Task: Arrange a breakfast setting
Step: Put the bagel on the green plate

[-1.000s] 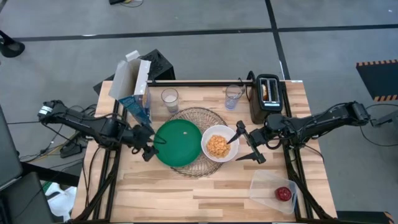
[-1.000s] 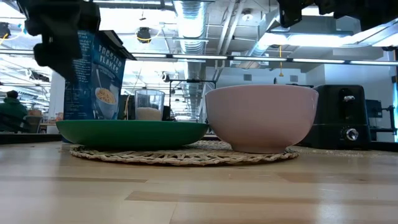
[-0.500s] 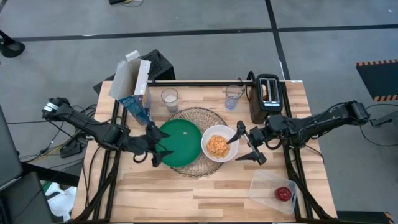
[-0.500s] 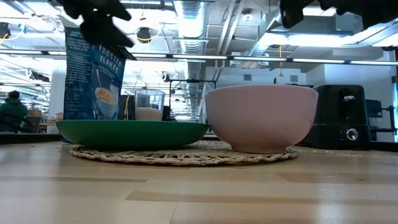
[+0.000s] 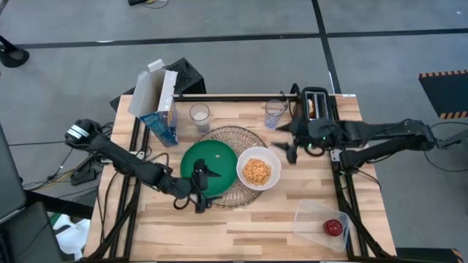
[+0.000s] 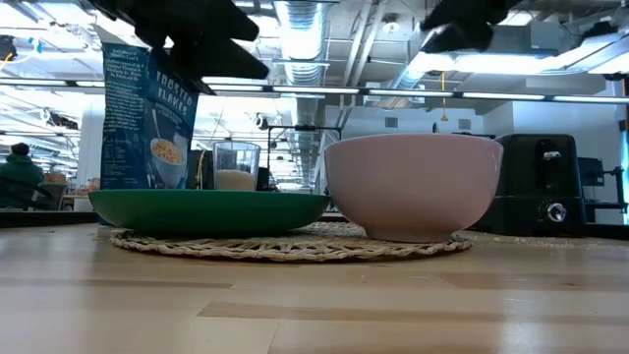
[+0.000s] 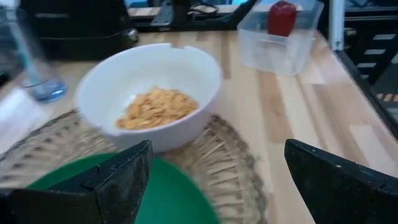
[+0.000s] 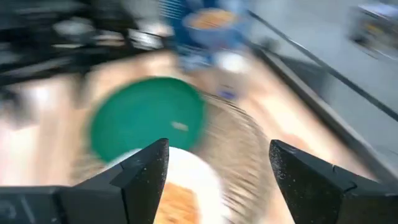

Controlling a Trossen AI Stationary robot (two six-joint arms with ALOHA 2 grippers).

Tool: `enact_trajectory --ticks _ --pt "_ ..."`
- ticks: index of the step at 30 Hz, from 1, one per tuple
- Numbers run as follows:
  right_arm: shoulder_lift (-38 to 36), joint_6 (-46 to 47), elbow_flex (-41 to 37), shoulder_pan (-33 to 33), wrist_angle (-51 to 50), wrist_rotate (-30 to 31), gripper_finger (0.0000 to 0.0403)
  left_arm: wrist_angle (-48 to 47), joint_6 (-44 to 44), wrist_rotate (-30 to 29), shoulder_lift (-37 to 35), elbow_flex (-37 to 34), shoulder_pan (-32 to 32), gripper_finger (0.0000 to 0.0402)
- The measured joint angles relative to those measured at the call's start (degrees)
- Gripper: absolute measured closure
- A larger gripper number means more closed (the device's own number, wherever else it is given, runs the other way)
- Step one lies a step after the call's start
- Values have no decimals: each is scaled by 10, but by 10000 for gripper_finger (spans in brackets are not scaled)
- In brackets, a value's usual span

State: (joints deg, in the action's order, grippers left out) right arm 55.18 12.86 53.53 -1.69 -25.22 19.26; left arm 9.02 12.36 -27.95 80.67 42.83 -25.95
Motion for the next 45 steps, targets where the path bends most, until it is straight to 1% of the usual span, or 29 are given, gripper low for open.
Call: enact_trajectory --ticks 2,7,10,13,16,19,22,27,32,34,40,42,45 --pt "0 29 38 20 -78 30 106 42 -8 -7 29 0 -10 51" --pt "0 101 116 104 -241 37 112 138 -39 -18 93 0 -29 51" --pt "0 122 147 163 -309 37 112 160 -41 -15 118 0 -30 57" --pt "3 129 176 227 -371 34 112 166 -35 -9 123 0 -30 72" --pt "20 128 203 294 -416 28 112 164 -33 -9 123 0 -33 88" --pt "53 110 225 354 -436 -2 112 165 -35 -3 123 0 -33 102" --pt "100 90 245 401 -449 -23 112 164 -36 4 123 0 -32 112" --pt "180 69 268 470 -491 -28 113 154 -37 8 123 0 -32 120" --pt "230 63 269 510 -522 -46 131 146 -36 18 123 0 -32 120" --pt "240 61 269 516 -521 -50 148 144 -34 22 123 0 -32 121" --pt "248 55 269 518 -519 -60 215 144 -28 22 123 0 -32 121" --pt "247 55 269 518 -521 -60 232 144 -27 22 123 0 -32 121" --pt "248 59 269 518 -521 -60 247 144 -26 22 123 0 -32 121"
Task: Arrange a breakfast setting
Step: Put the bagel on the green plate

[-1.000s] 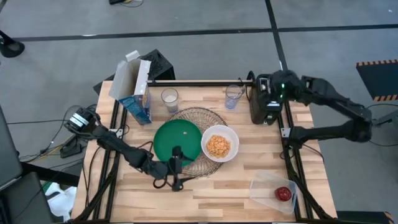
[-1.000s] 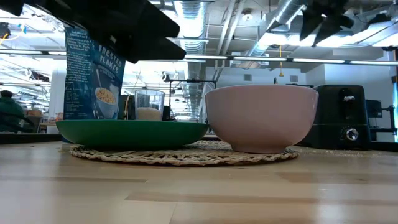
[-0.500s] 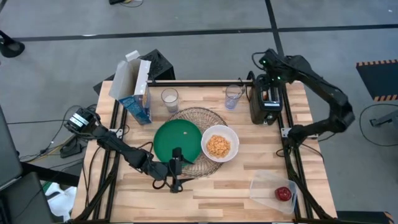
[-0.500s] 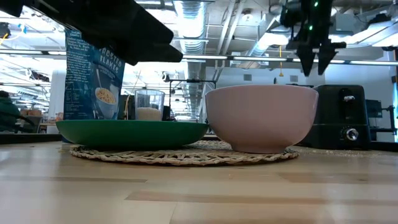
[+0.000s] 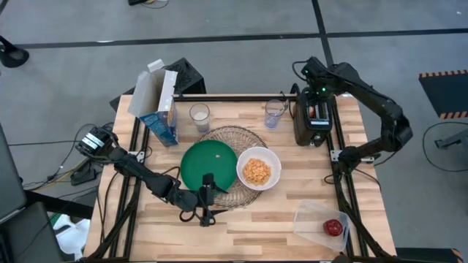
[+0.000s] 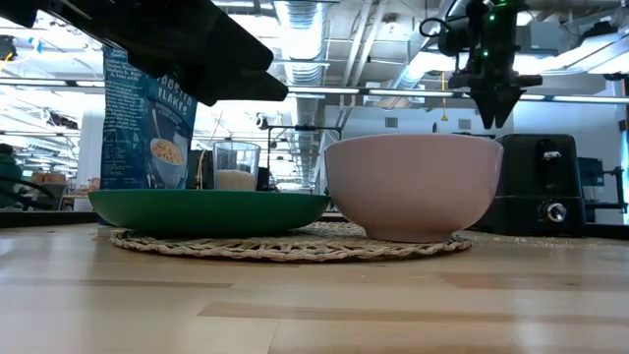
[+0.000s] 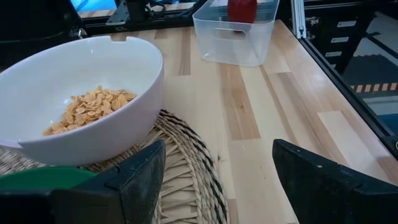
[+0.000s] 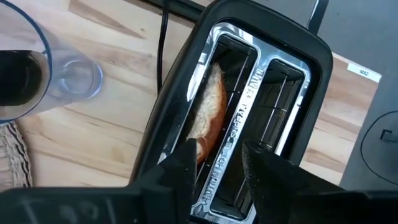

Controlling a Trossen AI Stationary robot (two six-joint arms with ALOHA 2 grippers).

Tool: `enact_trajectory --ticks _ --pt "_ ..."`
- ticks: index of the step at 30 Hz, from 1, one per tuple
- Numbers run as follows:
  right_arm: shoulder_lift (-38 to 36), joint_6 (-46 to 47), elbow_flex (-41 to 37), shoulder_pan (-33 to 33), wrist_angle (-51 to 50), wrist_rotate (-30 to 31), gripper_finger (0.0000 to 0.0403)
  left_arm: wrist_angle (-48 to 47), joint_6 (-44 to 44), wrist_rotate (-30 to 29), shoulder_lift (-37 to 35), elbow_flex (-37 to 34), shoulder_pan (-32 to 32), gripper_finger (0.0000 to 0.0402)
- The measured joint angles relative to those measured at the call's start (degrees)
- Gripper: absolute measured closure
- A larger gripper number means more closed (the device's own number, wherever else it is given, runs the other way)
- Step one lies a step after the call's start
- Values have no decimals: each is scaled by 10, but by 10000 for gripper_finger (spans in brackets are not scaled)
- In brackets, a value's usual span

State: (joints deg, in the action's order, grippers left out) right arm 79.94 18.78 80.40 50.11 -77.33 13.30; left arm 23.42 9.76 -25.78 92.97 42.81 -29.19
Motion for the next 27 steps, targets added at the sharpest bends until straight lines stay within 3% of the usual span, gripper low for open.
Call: enact_trajectory --ticks 18,27 --pt "66 9 0 6 0 0 212 0 1 4 0 0 0 121" --pt "98 18 1 7 -4 1 231 0 1 5 0 0 0 121"
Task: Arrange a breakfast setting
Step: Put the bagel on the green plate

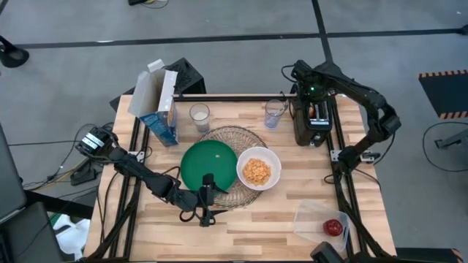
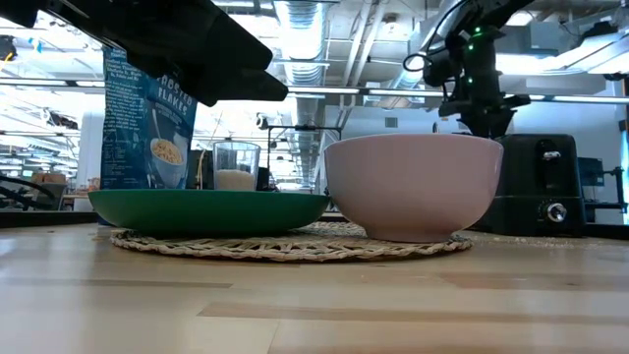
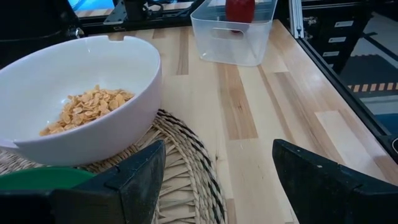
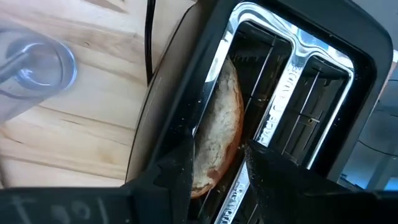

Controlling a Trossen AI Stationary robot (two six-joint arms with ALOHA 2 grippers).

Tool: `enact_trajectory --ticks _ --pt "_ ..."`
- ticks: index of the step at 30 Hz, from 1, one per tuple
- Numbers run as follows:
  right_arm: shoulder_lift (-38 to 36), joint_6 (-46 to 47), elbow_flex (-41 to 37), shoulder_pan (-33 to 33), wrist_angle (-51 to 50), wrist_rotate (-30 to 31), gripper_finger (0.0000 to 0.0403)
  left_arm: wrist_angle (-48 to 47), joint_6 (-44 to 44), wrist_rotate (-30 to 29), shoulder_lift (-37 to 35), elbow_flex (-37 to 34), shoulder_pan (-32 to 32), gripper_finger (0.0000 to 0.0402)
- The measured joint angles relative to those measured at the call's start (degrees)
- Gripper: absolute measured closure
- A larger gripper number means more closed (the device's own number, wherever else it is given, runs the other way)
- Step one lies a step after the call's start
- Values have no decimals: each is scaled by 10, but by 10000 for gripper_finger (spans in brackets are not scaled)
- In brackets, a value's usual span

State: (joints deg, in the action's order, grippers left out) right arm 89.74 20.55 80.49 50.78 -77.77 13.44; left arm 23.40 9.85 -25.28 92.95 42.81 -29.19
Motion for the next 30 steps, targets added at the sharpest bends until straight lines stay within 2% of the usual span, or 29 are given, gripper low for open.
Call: enact_trajectory --ticks 23,30 --pt "6 13 -2 14 -12 -2 256 0 -1 1 0 0 0 121" --pt "6 0 -2 8 10 -24 256 -1 -1 1 0 0 0 121"
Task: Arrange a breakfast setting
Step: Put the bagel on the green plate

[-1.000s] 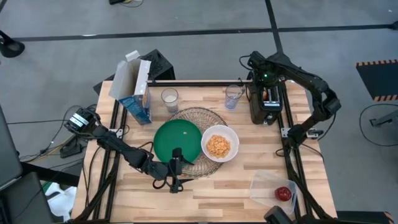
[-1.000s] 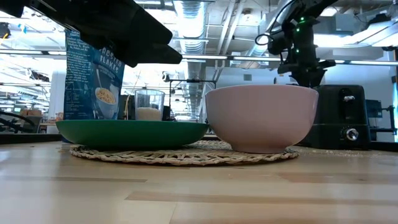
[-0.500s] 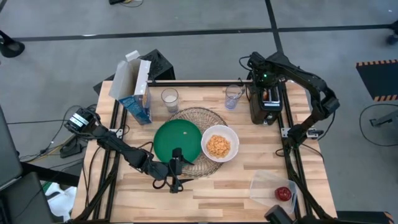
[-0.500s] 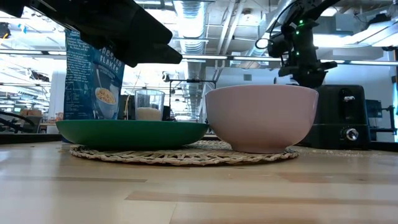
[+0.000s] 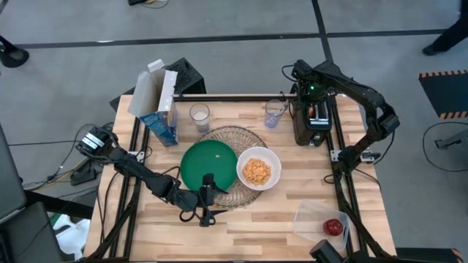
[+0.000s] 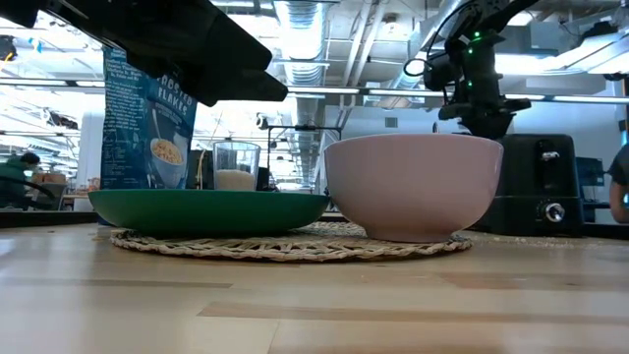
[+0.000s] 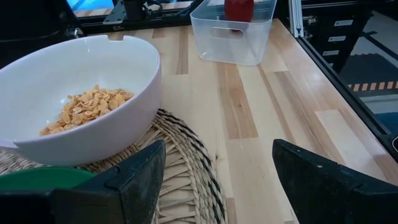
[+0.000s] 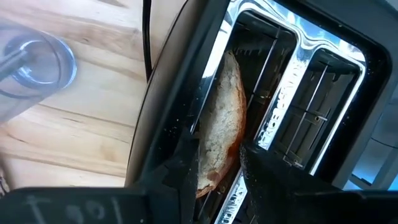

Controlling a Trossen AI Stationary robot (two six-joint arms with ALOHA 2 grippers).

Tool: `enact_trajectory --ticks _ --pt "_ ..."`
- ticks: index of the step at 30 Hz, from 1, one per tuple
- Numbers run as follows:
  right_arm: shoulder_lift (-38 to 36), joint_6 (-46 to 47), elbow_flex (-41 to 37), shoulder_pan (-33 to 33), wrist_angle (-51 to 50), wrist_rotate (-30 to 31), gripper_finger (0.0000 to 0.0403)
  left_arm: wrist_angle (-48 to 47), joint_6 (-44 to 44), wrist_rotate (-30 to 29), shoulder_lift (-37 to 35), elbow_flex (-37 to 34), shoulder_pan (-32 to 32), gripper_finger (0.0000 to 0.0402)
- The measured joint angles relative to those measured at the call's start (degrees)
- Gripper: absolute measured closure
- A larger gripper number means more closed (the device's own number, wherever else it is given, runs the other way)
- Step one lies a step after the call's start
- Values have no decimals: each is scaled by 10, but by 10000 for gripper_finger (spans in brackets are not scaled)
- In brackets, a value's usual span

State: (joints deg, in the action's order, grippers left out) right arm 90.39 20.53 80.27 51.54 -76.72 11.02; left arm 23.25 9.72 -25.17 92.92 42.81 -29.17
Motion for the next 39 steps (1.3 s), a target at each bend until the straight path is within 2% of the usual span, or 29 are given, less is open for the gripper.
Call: enact_trajectory --ticks 11,23,29,39 --pt "-2 -11 -31 13 18 11 270 -2 0 -2 0 0 0 121" --pt "0 -15 -33 10 20 12 318 -2 0 -6 0 0 0 121" --pt "-5 -17 -33 10 17 21 323 -2 0 -7 0 0 0 121" --pt "-12 -15 21 10 -28 23 325 1 0 -9 0 0 0 121"
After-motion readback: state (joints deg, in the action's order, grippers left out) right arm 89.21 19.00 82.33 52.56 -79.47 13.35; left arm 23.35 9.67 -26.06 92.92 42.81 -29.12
